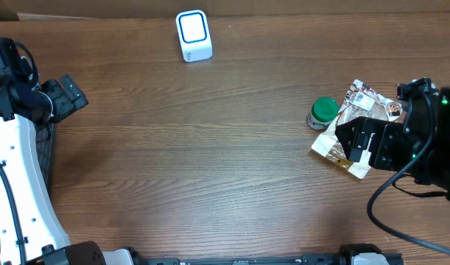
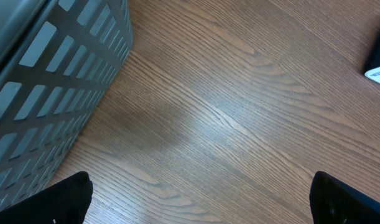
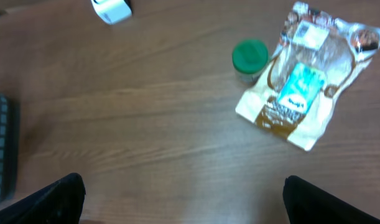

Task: Scan the item barcode
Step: 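Open the right gripper and pull it back toward the front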

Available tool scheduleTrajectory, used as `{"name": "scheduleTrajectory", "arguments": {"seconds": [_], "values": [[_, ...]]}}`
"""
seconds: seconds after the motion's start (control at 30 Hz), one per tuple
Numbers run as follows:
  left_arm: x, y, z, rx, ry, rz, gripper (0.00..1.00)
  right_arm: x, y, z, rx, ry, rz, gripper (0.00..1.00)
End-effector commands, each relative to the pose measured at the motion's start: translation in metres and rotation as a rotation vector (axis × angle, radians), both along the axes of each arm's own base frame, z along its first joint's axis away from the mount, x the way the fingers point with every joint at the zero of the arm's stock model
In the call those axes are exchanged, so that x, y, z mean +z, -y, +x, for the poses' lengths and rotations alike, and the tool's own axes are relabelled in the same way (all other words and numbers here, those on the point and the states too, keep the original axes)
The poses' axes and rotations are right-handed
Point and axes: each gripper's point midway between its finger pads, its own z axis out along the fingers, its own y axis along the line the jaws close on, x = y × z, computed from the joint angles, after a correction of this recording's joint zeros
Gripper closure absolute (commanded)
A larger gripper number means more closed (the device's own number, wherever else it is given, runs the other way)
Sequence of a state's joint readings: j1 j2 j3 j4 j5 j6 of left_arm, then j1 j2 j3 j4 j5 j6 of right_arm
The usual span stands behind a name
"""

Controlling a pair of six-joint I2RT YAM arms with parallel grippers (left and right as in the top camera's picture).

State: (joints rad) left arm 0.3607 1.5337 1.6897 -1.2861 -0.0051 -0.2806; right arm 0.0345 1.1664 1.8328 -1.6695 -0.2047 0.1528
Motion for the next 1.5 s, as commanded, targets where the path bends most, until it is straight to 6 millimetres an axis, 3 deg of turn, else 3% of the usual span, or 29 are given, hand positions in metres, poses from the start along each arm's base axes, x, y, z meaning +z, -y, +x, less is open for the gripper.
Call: {"name": "scheduleTrajectory", "arguments": {"seconds": [0.0,0.27,0.5,0.67,0.9,1.2,1.47], "values": [[0.003,-0.002,0.001,-0.011,0.005,0.017,0.00,0.017,-0.001,-0.006,0.009,0.086,-0.002,0.00],[0.003,-0.002,0.001,-0.011,0.005,0.017,0.01,0.037,-0.002,0.022,0.083,0.284,-0.063,0.00],[0.003,-0.002,0.001,-0.011,0.005,0.017,0.00,0.021,-0.003,0.047,0.076,0.489,-0.063,0.00],[0.003,-0.002,0.001,-0.011,0.005,0.017,0.01,-0.003,-0.008,0.056,0.085,0.692,-0.058,0.00],[0.003,-0.002,0.001,-0.011,0.005,0.017,0.01,-0.057,-0.015,0.047,0.123,0.913,-0.084,0.00],[0.003,-0.002,0.001,-0.011,0.005,0.017,0.00,-0.121,-0.012,0.034,0.105,1.010,-0.090,0.00],[0.003,-0.002,0.001,-0.011,0.005,0.017,0.00,-0.151,-0.010,0.033,0.089,1.082,-0.094,0.00]]}}
